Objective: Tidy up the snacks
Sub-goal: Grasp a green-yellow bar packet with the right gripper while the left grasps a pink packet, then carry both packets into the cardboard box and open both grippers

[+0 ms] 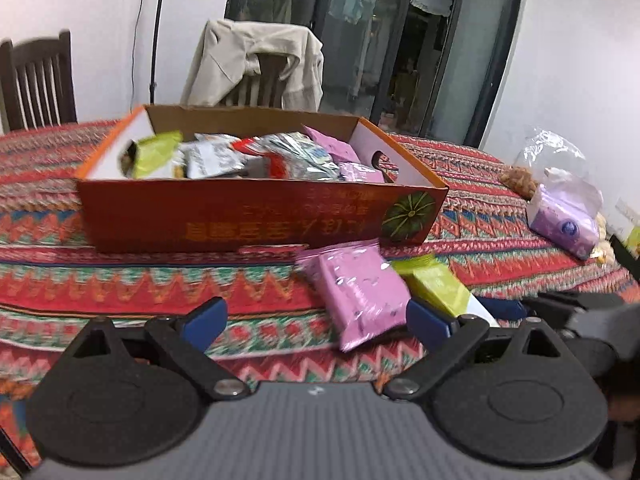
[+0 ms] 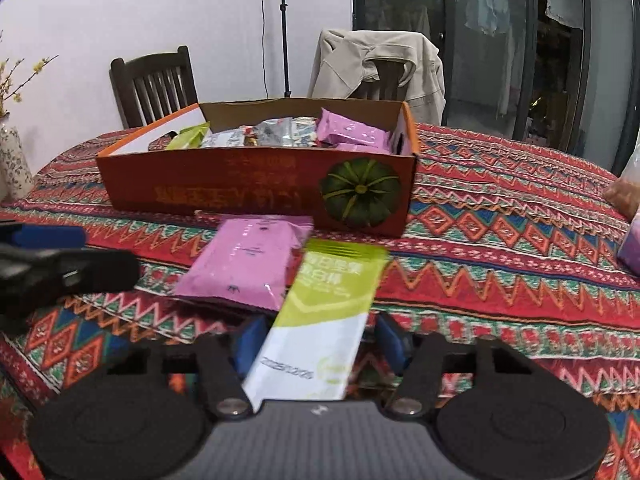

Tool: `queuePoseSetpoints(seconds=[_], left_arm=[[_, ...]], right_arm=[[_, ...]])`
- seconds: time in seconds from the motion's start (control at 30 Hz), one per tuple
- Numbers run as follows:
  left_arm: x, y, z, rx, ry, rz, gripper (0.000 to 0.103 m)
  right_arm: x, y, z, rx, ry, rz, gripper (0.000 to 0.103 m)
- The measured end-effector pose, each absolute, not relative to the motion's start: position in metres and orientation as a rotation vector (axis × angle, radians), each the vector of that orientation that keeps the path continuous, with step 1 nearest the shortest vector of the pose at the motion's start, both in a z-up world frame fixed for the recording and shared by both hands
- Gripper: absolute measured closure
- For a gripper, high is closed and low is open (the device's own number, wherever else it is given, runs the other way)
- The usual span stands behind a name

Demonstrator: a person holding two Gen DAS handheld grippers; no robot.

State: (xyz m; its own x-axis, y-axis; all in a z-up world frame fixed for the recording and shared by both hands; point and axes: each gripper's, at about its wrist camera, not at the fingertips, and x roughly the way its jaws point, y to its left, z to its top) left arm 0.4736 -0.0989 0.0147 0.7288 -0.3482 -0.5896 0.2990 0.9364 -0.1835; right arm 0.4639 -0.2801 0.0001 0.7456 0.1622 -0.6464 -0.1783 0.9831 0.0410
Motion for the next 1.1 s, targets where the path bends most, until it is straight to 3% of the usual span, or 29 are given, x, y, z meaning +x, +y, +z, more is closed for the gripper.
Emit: queuePoseSetpoints(seconds=[0.07, 0.23, 0.33, 0.4, 0.5, 0.53, 0.77, 1.1], left_arm=[[0.486, -0.110, 0.009, -0.110, 0.675, -0.352, 0.005], [0.514, -0.149, -0.002, -0.083, 0.690, -0.337, 0.005], [0.520, -0.170, -0.009, 0.032, 0.701, -0.268, 0.016], [0.520, -0.173, -0.012, 0.032, 0.699, -0.260, 0.017], [0.518, -0.179, -0.013, 0.057, 0.686, -0.235, 0.029], [0.518, -0.181, -0.013, 0.061, 0.679, -0.240, 0.042], [0.497, -0.178, -0.006, 0.067, 0.695, -0.261, 0.042], [0.386, -0.115, 0.031, -0.026, 0.631, -0.281, 0.042]], right_arm=[[0.464, -0.292, 0.001, -0.033, 0.701, 0.166, 0.062], [0.467, -0.317, 0.000, -0.037, 0.694, 0.107, 0.063], [0.467, -0.331, -0.001, -0.010, 0.692, 0.101, 0.063], [0.466, -0.338, -0.002, 0.006, 0.686, 0.101, 0.063], [0.465, -0.343, -0.003, 0.023, 0.678, 0.111, 0.063], [0.465, -0.344, -0.003, 0.024, 0.676, 0.112, 0.063], [0.452, -0.340, 0.000, 0.053, 0.638, 0.149, 0.066], [0.391, -0.324, 0.011, 0.080, 0.614, 0.228, 0.066]])
